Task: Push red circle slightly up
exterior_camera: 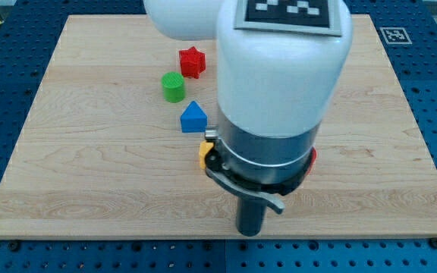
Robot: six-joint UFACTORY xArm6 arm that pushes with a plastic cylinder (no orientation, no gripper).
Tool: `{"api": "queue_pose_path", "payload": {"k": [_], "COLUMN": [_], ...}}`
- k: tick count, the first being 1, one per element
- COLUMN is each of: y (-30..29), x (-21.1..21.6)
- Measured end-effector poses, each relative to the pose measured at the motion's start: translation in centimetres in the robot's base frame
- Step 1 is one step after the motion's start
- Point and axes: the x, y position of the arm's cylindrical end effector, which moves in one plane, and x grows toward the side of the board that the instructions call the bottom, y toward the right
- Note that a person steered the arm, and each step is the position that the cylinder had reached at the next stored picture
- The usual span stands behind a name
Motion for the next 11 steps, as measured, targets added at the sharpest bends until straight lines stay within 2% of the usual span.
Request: {"api": "queue_pose_path", "payload": {"k": [2, 5, 8, 11], "y": [0.4, 7.1, 7.1, 8.9], "x": [-0.1, -4.6, -9.5, -11.3]}}
